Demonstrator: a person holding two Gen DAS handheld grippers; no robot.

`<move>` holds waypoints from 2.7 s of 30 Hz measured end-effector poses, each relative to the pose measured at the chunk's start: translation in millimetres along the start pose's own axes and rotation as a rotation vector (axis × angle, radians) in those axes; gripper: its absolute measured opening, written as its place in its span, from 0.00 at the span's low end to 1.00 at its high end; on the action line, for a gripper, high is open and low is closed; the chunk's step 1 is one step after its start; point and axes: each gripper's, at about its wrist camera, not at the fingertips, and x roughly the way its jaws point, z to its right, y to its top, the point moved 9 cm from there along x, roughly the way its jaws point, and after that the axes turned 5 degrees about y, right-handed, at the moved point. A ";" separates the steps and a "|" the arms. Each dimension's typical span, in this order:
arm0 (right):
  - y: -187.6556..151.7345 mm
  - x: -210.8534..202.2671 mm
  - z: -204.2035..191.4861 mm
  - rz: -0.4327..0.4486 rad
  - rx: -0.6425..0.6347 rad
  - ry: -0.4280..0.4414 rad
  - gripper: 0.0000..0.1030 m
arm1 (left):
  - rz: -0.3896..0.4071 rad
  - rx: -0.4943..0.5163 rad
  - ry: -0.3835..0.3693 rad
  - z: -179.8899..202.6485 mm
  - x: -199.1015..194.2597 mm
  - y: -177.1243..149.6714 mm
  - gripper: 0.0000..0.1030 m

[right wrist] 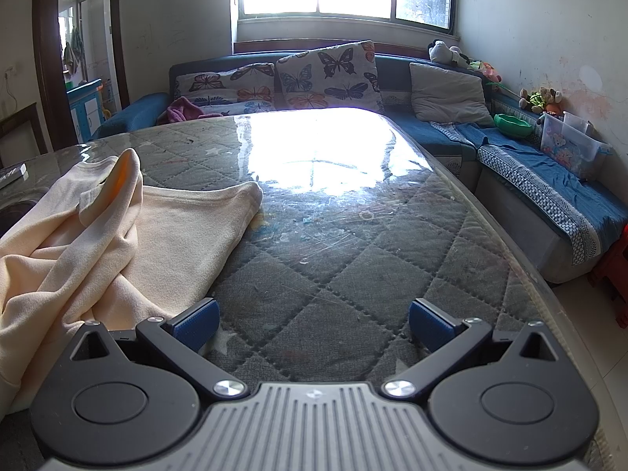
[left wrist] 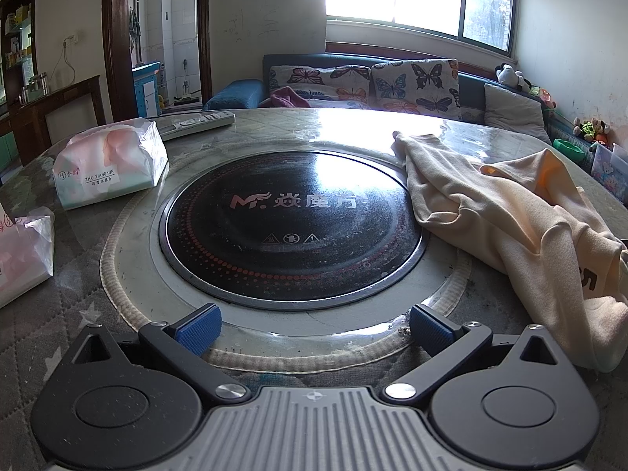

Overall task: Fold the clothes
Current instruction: 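Move both tools toward the crumpled cream sweatshirt on the table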

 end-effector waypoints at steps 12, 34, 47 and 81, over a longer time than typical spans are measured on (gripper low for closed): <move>4.1 -4.2 -3.3 0.004 0.000 0.016 1.00 | -0.002 0.005 0.008 -0.1 -1.3 0.1 1.00; -27.7 -75.9 -60.9 -0.020 -0.113 0.142 1.00 | -0.023 0.011 -0.066 61.1 -50.5 -6.8 1.00; -43.4 -99.0 -87.9 -0.029 -0.143 0.182 1.00 | -0.033 0.058 -0.069 86.6 -63.9 -5.4 1.00; -38.1 -99.1 -121.9 -0.034 -0.184 0.254 1.00 | -0.055 0.113 -0.048 106.0 -56.1 10.1 1.00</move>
